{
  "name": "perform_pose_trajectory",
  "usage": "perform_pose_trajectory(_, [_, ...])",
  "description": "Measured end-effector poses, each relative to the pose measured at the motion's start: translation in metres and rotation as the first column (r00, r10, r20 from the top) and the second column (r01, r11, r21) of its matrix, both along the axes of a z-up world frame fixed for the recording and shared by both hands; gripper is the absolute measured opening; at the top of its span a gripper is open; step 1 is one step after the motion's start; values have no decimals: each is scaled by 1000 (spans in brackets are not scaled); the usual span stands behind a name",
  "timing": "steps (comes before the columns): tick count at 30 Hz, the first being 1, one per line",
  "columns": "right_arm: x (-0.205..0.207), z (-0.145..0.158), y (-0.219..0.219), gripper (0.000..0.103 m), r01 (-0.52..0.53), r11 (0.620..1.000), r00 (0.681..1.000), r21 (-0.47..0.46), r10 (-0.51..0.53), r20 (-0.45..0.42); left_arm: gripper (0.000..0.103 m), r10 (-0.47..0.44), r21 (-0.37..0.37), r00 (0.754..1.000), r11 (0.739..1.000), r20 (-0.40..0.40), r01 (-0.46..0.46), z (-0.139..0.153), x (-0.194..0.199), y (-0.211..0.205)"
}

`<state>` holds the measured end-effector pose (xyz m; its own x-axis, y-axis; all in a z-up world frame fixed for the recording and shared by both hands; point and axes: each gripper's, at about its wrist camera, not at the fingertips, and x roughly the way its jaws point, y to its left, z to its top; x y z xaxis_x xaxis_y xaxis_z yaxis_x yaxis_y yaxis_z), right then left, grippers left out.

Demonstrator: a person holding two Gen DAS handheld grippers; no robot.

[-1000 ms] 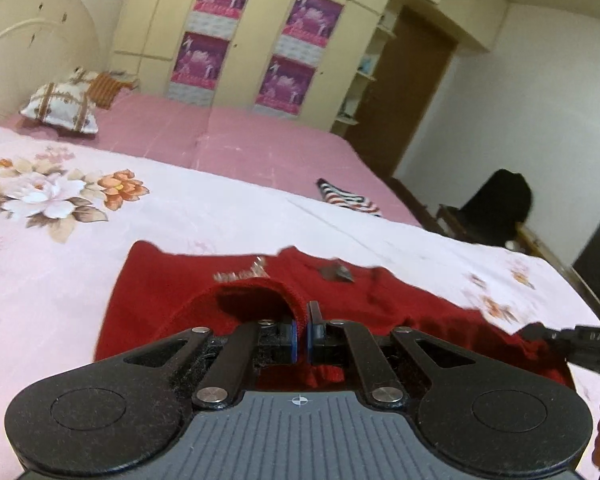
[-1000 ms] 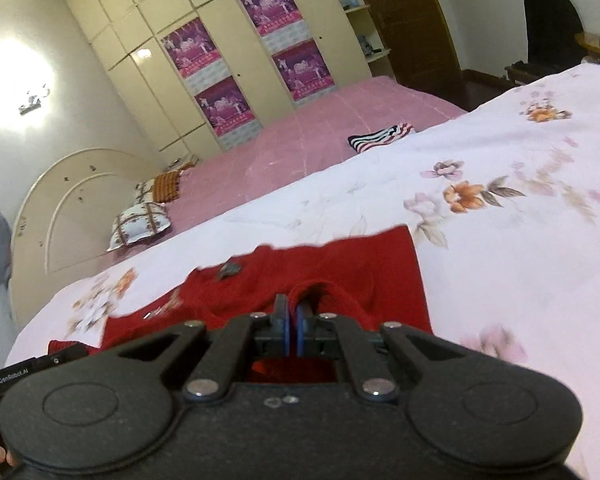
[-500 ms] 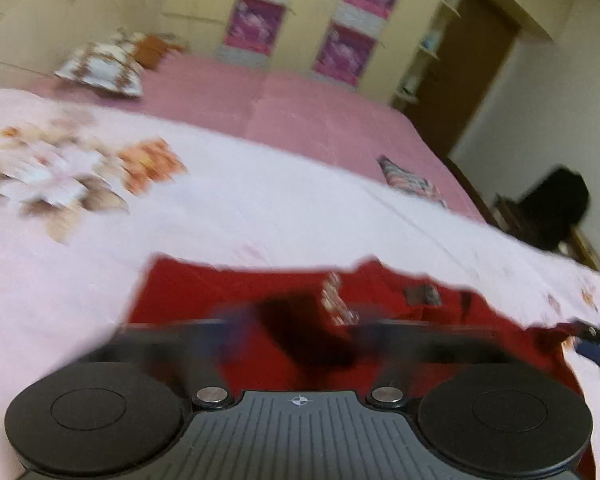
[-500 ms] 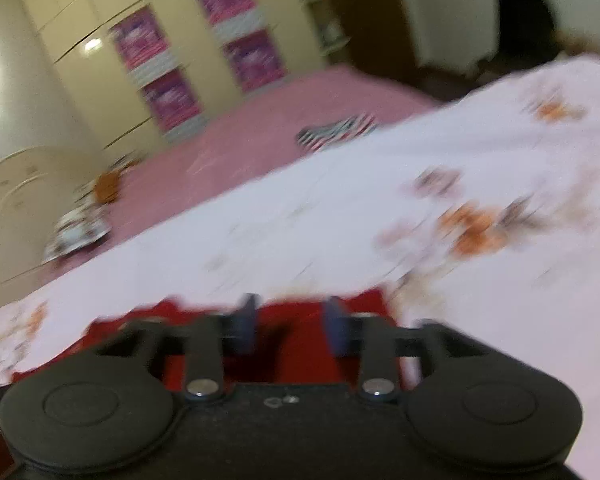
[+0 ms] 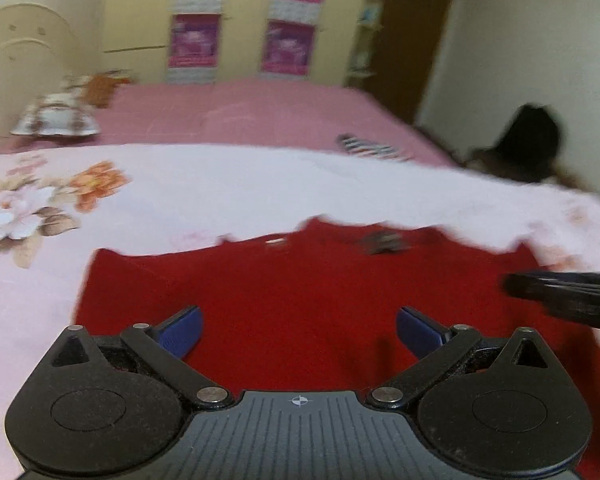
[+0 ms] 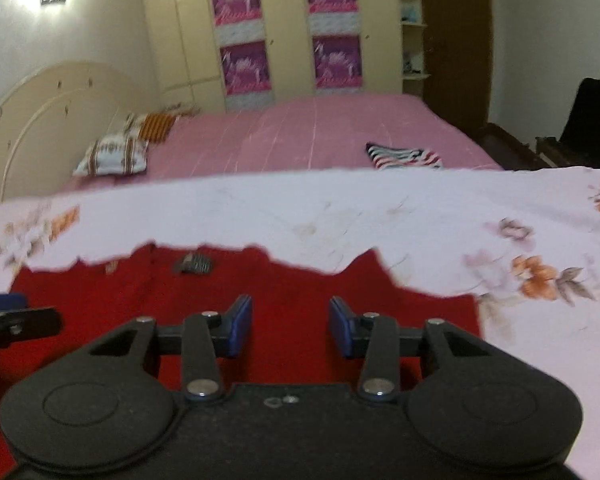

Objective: Fold small clothes

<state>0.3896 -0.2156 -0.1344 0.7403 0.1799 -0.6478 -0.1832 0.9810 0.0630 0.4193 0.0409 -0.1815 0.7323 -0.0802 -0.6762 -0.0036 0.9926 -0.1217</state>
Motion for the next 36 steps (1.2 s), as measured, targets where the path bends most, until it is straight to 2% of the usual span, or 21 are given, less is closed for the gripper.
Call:
perform_pose_trajectory(2, [10, -13, 2, 40, 14, 997, 1000, -77, -15, -12, 102, 63, 30, 998, 998, 4, -63, -14, 5, 15])
perform_pose_trajectory(4, [16, -24, -5, 39, 38, 990, 999, -137, -38, 9, 102, 83, 50, 996, 995, 22, -84, -18, 4, 22])
perform_pose_trajectory(7, [20, -29, -27, 39, 101, 986, 995, -129, -97, 38, 102, 120, 25, 993, 992, 15, -120, -16, 4, 28])
perform_pose_trajectory(9, [22, -29, -35, 41, 133, 986, 991, -101, -131, 25, 102, 139, 23, 990, 990, 20, -140, -8, -3, 25])
perform_pose_trajectory(11, [18, -22, -29, 42, 132, 984, 991, -118, -131, 16, 102, 137, -4, 990, 991, 44, -137, 1, -15, 25])
perform_pose_trajectory(13, [3, -9, -23, 43, 117, 988, 993, -100, -113, 37, 102, 108, -19, 992, 994, 61, -107, 11, -29, 22])
perform_pose_trajectory(17, [-32, 15, -8, 41, 14, 999, 999, -32, -13, 53, 103, 34, -6, 997, 999, 77, -33, 19, -53, 9])
perform_pose_trajectory(20, [-52, 13, 14, 41, -62, 997, 998, -34, 63, 29, 103, 16, 6, 999, 1000, 33, -16, 5, -60, 1])
perform_pose_trajectory(22, [-57, 4, 22, 41, -83, 995, 997, -47, 83, 0, 103, 22, 32, 999, 999, 36, -24, -1, -65, 0])
perform_pose_trajectory(30, [-67, -11, -11, 40, -22, 989, 999, -147, 27, 32, 103, 43, 31, 999, 999, 26, -44, -9, -75, 18])
perform_pose_trajectory(33, [-68, -15, -26, 41, 3, 992, 1000, -127, 0, 25, 103, 82, 39, 997, 996, 9, -83, -3, -79, 17])
perform_pose_trajectory(36, [-71, -6, -22, 41, 24, 993, 1000, -115, -24, 4, 103, 87, 33, 996, 996, 22, -87, 9, -94, 14])
